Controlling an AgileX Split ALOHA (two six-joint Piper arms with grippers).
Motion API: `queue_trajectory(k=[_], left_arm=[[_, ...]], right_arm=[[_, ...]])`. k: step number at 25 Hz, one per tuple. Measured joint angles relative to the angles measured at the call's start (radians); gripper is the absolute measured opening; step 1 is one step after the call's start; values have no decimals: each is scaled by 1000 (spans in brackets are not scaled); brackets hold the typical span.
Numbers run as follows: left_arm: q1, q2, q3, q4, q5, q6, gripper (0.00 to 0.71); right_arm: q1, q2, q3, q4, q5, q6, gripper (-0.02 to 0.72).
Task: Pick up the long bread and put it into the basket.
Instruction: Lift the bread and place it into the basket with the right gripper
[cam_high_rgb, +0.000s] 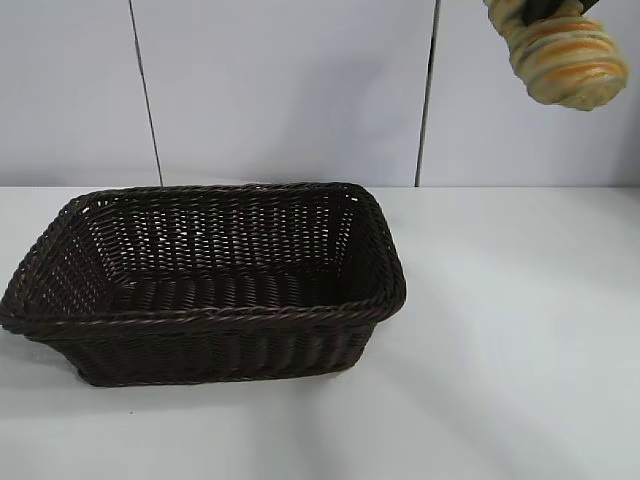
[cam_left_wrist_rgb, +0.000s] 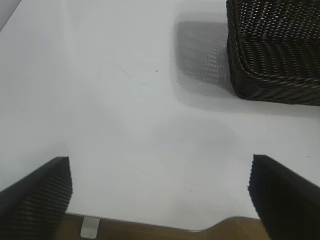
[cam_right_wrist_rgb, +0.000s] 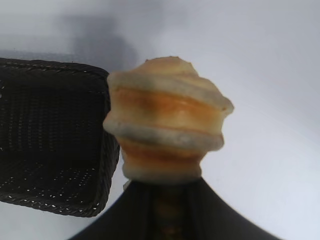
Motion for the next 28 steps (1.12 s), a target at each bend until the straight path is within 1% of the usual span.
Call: queue_trajectory(k=[4, 10, 13, 16, 22, 28], left_arm=[[0, 0, 0, 0, 0, 0, 694], [0, 0, 0, 0, 0, 0, 694], [0, 0, 0, 0, 0, 0, 694], [0, 0, 0, 0, 0, 0, 694], [0, 0, 0, 0, 0, 0, 694], [0, 0, 0, 0, 0, 0, 694]], right_arm=[[139, 106, -116, 0, -34, 16, 81], [334, 303, -329, 2, -28, 31, 81], [402, 371, -389, -2, -19, 31, 81], [422, 412, -407, -26, 2, 44, 81], [417, 471, -411, -84, 3, 53, 72], [417, 603, -413, -95, -19, 72, 72]])
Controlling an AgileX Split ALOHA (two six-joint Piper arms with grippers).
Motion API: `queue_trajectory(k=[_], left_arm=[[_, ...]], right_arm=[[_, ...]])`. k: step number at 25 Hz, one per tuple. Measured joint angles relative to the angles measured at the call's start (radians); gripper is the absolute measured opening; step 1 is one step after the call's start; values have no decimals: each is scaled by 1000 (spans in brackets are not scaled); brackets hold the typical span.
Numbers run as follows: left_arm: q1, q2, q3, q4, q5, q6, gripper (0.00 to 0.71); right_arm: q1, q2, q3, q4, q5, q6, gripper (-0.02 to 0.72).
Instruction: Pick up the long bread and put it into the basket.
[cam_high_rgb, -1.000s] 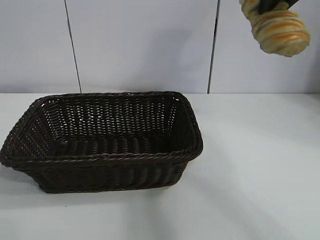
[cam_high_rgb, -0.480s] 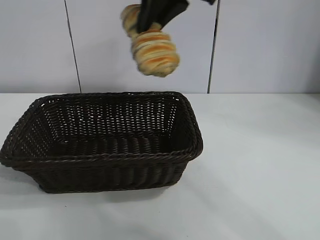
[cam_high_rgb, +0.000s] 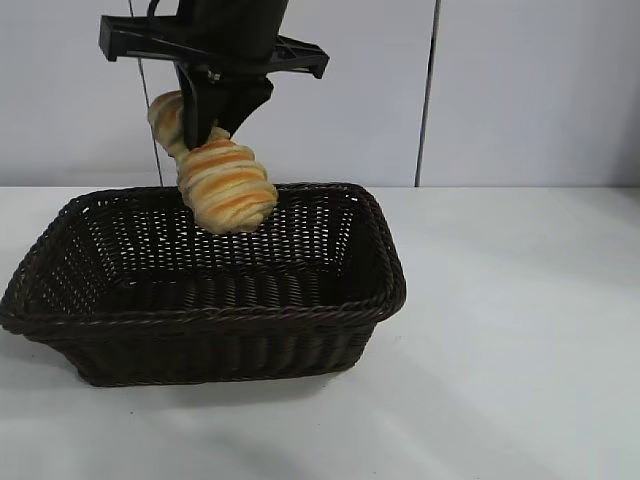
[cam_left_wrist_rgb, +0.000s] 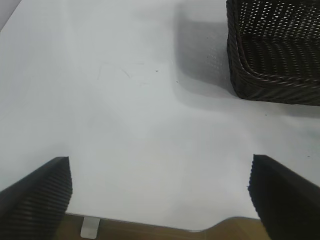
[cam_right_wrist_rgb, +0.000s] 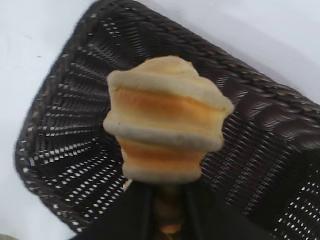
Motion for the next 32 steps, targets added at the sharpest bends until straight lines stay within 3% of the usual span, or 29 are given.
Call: queue_trajectory(k=[4, 6, 7, 11, 13, 24, 29, 32], left_arm=[[0, 0, 0, 0, 0, 0, 694], [0, 0, 0, 0, 0, 0, 694], [0, 0, 0, 0, 0, 0, 694], [0, 0, 0, 0, 0, 0, 694], [0, 0, 0, 0, 0, 0, 694], [0, 0, 0, 0, 0, 0, 694], [0, 0, 0, 0, 0, 0, 694], [0, 0, 0, 0, 0, 0, 694]], right_arm=[[0, 27, -2, -20, -14, 2, 73], [0, 27, -34, -26, -7, 2, 113], [0, 27, -57, -27, 0, 2, 172], [0, 27, -178, -28, 57, 21, 525], [0, 22, -213, -28, 69, 38, 585], [-16, -95, -227, -48, 82, 60, 620], [-104, -279, -189, -73, 85, 101, 620], [-178, -422, -47, -88, 85, 113, 620]])
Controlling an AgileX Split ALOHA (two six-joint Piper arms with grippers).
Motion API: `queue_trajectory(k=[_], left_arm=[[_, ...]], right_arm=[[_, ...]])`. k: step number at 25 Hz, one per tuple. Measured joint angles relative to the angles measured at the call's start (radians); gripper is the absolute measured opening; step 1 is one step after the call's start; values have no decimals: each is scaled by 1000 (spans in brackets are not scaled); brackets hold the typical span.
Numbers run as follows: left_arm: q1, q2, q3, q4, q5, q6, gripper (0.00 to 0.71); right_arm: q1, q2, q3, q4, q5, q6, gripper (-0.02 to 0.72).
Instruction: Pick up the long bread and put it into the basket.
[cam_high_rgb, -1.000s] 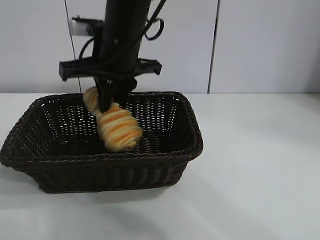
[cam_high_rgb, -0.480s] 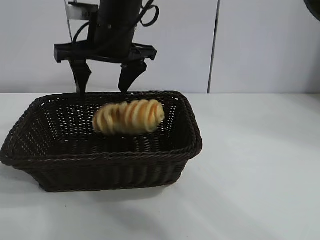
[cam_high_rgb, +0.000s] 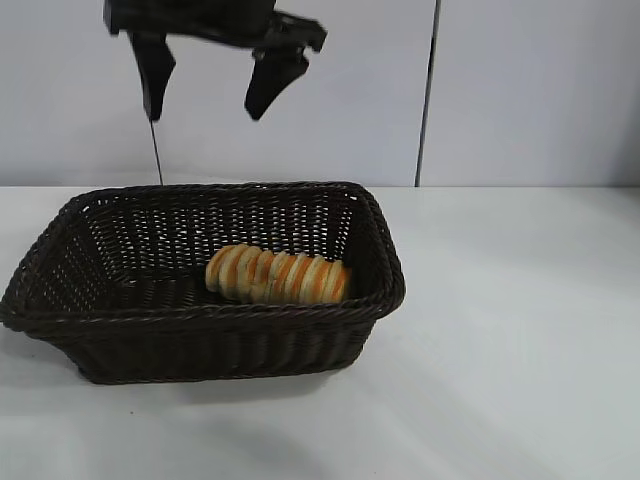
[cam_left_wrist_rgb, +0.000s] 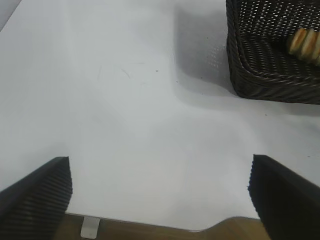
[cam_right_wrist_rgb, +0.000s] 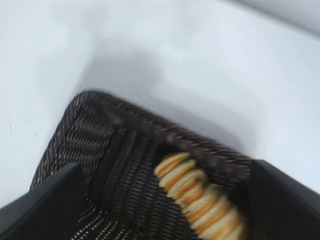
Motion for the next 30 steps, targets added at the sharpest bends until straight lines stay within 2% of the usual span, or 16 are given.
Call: queue_trajectory(k=[3, 6, 9, 12, 15, 16, 18, 20, 22, 30], left_arm=[[0, 0, 0, 0, 0, 0, 694], [0, 0, 0, 0, 0, 0, 694], [0, 0, 0, 0, 0, 0, 694], [0, 0, 0, 0, 0, 0, 694], [0, 0, 0, 0, 0, 0, 694], [0, 0, 0, 0, 0, 0, 694], [0, 0, 0, 0, 0, 0, 694], [0, 0, 0, 0, 0, 0, 694], [0, 0, 0, 0, 0, 0, 694], [0, 0, 0, 0, 0, 0, 694]], right_arm=[[-57, -126, 171, -57, 6, 0, 620], [-145, -262, 341, -150, 8, 3, 620], [-280, -374, 449, -195, 8, 2, 620], [-438, -452, 509, -211, 8, -26, 620], [-607, -485, 528, -186, 9, -76, 620], [-659, -492, 531, -154, 9, -88, 620], [-699, -503, 532, -84, 10, -118, 620], [-700, -525, 532, -22, 10, -149, 618], [-693, -571, 534, 6, 10, -168, 615], [-691, -1003, 532, 17, 16, -189, 610]])
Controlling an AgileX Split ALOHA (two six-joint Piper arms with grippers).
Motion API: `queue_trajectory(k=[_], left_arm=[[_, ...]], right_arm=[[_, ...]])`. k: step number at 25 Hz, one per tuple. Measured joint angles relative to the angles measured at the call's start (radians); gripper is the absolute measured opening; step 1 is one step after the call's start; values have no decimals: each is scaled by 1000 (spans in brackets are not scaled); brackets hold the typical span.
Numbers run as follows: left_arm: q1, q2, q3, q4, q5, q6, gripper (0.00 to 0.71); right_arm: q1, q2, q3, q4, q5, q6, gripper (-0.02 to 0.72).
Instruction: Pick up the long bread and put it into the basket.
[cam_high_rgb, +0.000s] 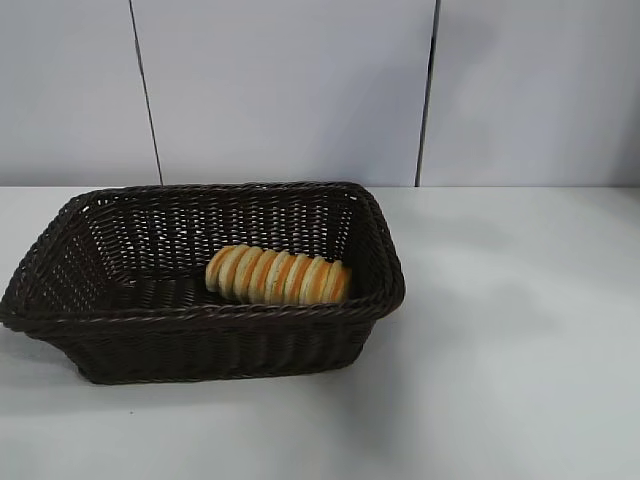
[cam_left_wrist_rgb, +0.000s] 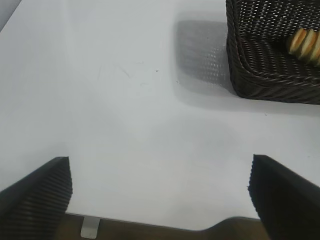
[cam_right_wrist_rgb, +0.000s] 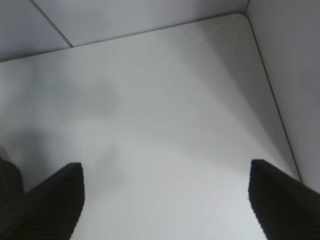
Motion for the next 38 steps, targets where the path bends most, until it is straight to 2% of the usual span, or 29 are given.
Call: queue_trajectory(k=[5, 11, 16, 21, 25, 38], left_arm=[[0, 0, 0, 0, 0, 0, 694], [0, 0, 0, 0, 0, 0, 694], [0, 0, 0, 0, 0, 0, 694], [0, 0, 0, 0, 0, 0, 694], [0, 0, 0, 0, 0, 0, 694], [-9, 0, 0, 0, 0, 0, 694]], right_arm=[[7, -366, 110, -4, 0, -6, 610], [53, -794, 549, -11, 2, -19, 610], [53, -931, 891, -11, -4, -21, 610], [53, -938, 1124, 1, -150, -8, 610], [53, -938, 1213, -11, -168, -4, 610], [53, -938, 1217, -21, -182, 0, 610]])
